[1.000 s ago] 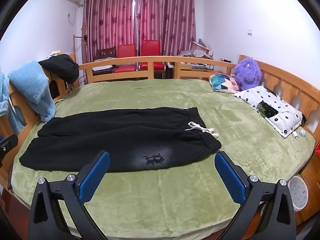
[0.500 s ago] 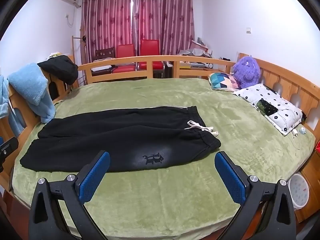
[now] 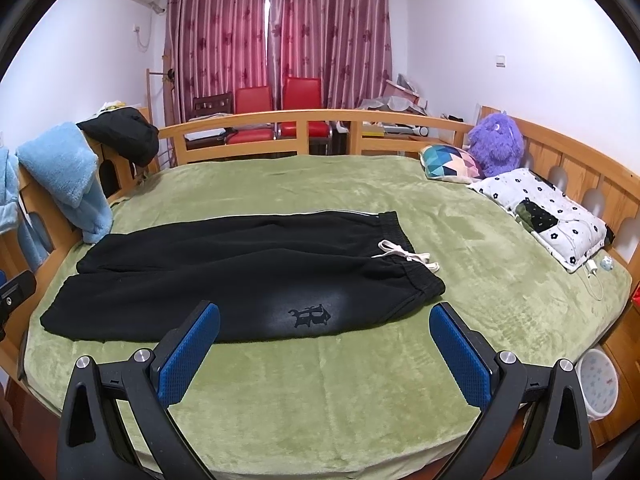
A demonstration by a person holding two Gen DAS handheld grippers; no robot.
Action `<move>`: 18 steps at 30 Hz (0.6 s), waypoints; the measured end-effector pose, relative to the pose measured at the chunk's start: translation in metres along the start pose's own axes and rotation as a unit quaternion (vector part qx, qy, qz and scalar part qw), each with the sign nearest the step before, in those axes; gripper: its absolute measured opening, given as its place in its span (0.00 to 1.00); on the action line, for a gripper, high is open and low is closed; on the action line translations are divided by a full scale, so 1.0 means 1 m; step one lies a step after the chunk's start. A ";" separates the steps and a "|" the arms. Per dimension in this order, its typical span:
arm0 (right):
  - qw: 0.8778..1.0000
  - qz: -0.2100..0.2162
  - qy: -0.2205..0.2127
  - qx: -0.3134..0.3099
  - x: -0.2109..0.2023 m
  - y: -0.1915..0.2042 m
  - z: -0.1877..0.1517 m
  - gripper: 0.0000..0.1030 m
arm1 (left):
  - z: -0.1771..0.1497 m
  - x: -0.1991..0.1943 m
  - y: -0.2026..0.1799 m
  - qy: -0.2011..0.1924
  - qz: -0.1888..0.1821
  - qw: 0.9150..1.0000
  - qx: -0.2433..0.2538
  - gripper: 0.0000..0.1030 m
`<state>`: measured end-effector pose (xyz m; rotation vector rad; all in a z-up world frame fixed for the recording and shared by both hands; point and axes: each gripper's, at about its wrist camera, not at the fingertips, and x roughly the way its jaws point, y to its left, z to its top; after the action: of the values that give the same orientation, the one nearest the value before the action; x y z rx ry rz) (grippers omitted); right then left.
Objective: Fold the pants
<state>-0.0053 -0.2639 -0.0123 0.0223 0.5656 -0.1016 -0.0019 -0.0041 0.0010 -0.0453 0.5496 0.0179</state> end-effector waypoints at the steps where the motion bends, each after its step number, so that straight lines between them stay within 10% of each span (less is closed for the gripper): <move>1: 1.000 0.001 0.001 0.001 0.000 0.000 0.000 1.00 | 0.000 0.000 0.000 0.001 0.001 1.000 0.001 1.00; 18: 1.000 0.010 0.003 0.000 0.015 0.010 0.006 1.00 | 0.009 0.011 0.010 0.004 0.005 1.000 -0.005 1.00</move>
<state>0.0115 -0.2555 -0.0155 0.0281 0.5709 -0.0825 0.0123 0.0064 0.0026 -0.0522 0.5572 0.0306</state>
